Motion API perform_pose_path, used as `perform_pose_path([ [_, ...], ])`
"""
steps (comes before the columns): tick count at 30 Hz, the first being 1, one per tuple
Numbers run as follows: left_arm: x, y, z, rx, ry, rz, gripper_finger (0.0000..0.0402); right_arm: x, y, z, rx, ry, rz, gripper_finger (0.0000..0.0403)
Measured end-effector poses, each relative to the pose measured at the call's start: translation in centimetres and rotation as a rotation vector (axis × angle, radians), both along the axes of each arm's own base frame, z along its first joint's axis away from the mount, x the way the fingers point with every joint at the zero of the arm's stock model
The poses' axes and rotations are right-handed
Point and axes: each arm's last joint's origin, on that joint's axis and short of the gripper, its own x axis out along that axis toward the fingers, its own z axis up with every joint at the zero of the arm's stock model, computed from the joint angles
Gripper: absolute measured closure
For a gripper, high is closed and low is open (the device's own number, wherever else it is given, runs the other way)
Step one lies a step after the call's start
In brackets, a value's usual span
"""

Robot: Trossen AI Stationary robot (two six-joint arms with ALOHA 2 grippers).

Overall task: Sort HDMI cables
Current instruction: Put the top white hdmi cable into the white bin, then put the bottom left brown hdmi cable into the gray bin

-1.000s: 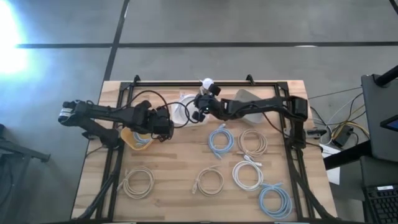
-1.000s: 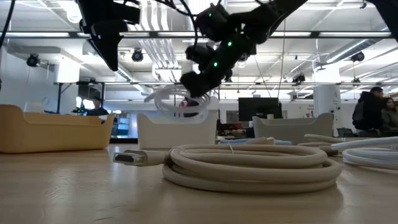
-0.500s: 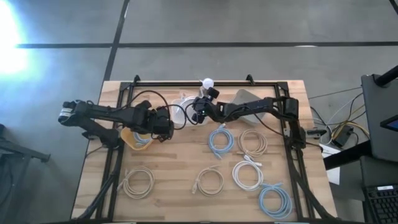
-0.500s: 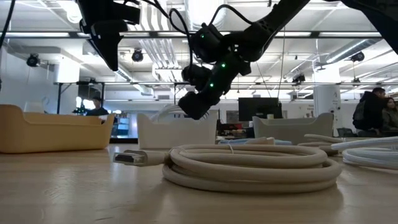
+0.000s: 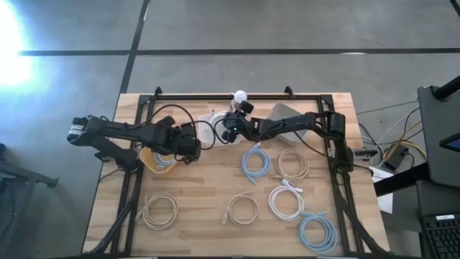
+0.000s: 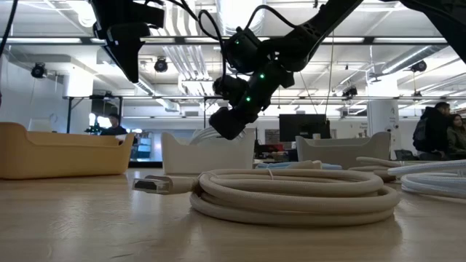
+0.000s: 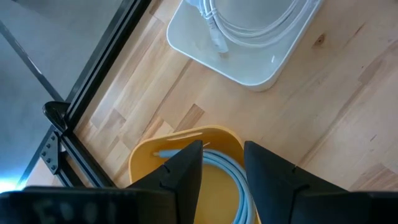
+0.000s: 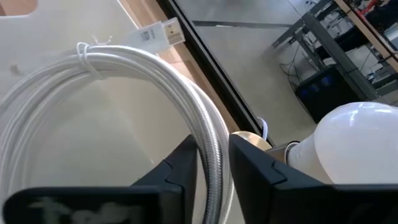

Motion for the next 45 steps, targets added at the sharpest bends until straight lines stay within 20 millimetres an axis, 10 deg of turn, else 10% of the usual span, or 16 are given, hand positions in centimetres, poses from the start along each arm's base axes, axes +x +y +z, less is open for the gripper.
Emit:
perform_pose_path([
  [14,0.0,-1.1,-0.2,-0.125,0.044,-0.113,0.0257,0.0,0.1,0.1,0.000,0.001,0.008,0.0226],
  [25,-0.7,-7.2,-0.7,-0.301,0.071,-0.405,0.0257,0.1,1.1,1.2,-0.004,-0.029,0.028,0.0195],
  [45,-4.1,-13.6,-9.4,-0.619,0.182,-0.478,0.0257,-1.5,5.6,9.1,-0.031,-0.197,0.135,0.0190],
])
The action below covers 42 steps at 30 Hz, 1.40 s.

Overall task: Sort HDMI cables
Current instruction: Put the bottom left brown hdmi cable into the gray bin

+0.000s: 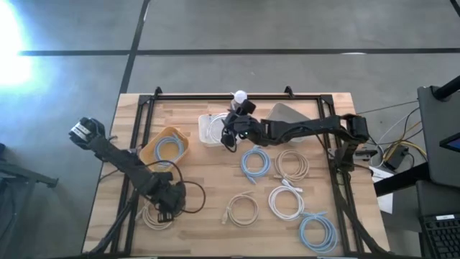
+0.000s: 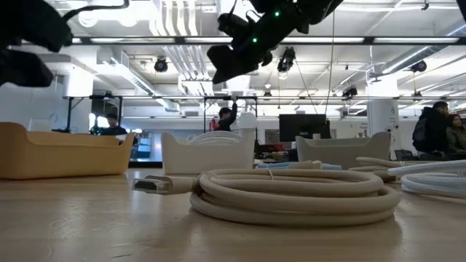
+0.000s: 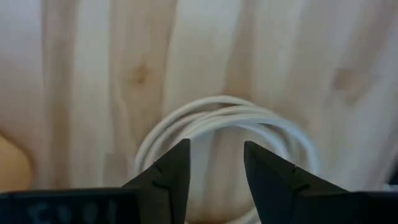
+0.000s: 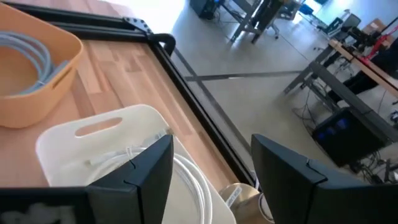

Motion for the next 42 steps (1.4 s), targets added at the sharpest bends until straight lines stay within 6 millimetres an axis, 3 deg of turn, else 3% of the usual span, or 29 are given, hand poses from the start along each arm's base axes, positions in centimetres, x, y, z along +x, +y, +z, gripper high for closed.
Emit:
perform_pose_path([
  [21,-2.0,1.5,-5.5,0.055,0.007,0.061,0.0262,-0.5,1.0,-0.6,0.026,0.091,0.020,0.0191],
  [24,-2.0,1.5,-5.5,0.057,0.003,0.074,0.0289,-0.5,1.0,-0.6,0.016,0.102,0.028,0.0191],
  [30,-1.4,1.1,-4.8,0.044,-0.036,0.084,0.0385,-0.6,1.6,-0.8,0.017,0.124,0.042,0.0191],
  [37,-0.4,0.4,-3.3,0.018,-0.091,0.118,0.0389,-0.4,2.9,-1.0,0.089,0.134,0.185,0.0193],
  [42,0.7,0.2,-1.6,0.057,-0.185,0.146,0.0393,-0.8,3.4,-0.5,0.111,0.132,0.196,0.0193],
])
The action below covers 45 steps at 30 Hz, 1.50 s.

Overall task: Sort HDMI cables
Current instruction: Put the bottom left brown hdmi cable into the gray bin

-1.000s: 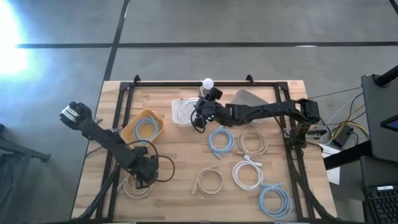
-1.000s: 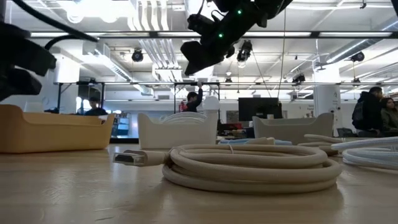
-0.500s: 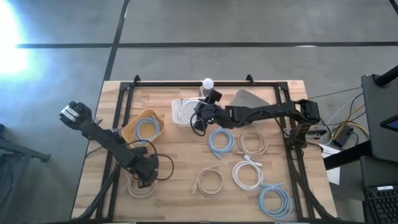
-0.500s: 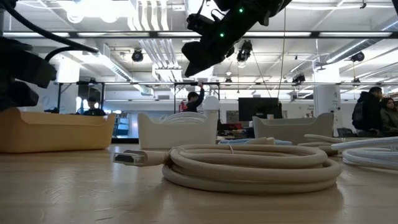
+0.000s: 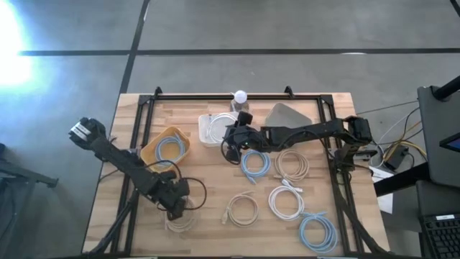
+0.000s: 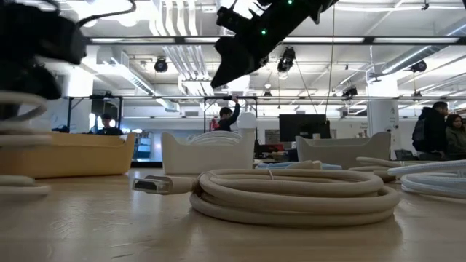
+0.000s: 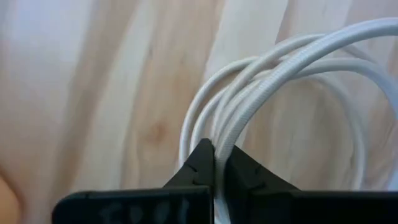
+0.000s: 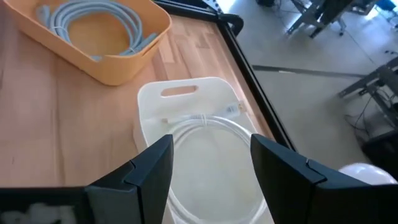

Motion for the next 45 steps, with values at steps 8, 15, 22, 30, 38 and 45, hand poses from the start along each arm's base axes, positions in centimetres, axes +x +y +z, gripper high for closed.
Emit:
perform_pose_path([
  [8,1.3,1.4,2.0,0.122,-0.040,0.067,0.0393,-2.3,0.3,2.3,0.071,0.002,-0.046,0.0193],
  [15,2.7,2.9,3.3,0.321,-0.172,0.091,0.0393,-4.4,0.8,3.7,0.168,0.021,0.013,0.0193],
  [22,4.2,4.5,5.4,0.547,-0.290,0.133,0.0392,-7.5,1.4,4.6,0.207,-0.001,0.031,0.0193],
  [30,5.4,7.0,6.8,0.677,-0.320,0.226,0.0392,-11.4,2.3,3.7,0.312,-0.239,0.070,0.0193],
  [38,7.1,8.9,7.6,0.775,-0.428,0.342,0.0392,-12.0,2.6,0.1,0.420,-0.499,0.080,0.0193],
  [45,8.6,9.5,8.3,0.867,-0.512,0.380,0.0392,-11.0,2.7,-1.3,0.447,-0.548,0.098,0.0193],
])
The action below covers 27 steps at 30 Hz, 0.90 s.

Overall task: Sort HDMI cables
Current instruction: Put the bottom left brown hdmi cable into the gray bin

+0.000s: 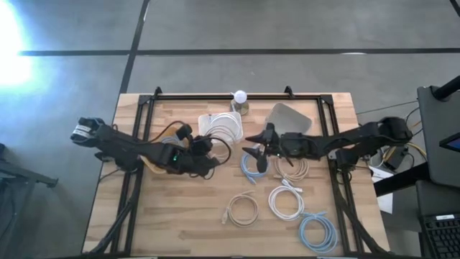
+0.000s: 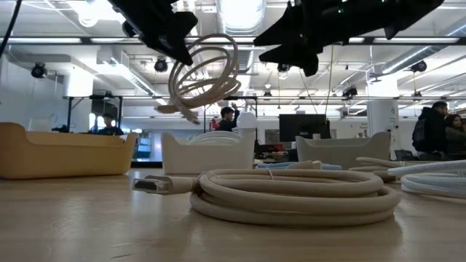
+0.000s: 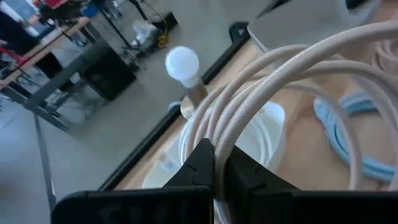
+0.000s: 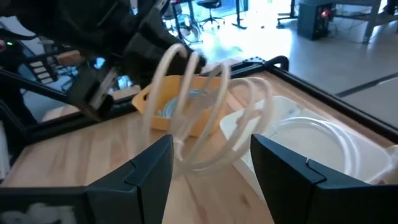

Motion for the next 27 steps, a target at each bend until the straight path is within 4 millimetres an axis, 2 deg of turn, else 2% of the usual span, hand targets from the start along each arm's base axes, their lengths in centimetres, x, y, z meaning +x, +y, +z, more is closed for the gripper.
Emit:
perform_pose_path([
  [7,0.3,0.8,0.0,0.029,-0.007,0.047,0.0392,1.7,0.3,0.5,-0.002,-0.005,0.041,0.0193],
  [16,0.6,0.7,0.2,0.031,-0.033,0.040,0.0392,3.9,0.5,0.2,-0.013,0.015,0.042,0.0193],
  [22,0.6,0.6,0.3,0.027,-0.042,0.035,0.0392,5.1,0.4,0.0,-0.085,0.038,0.001,0.0194],
  [27,0.7,0.6,0.3,0.023,-0.047,0.032,0.0392,5.7,0.3,0.4,-0.132,0.077,-0.022,0.0228],
])
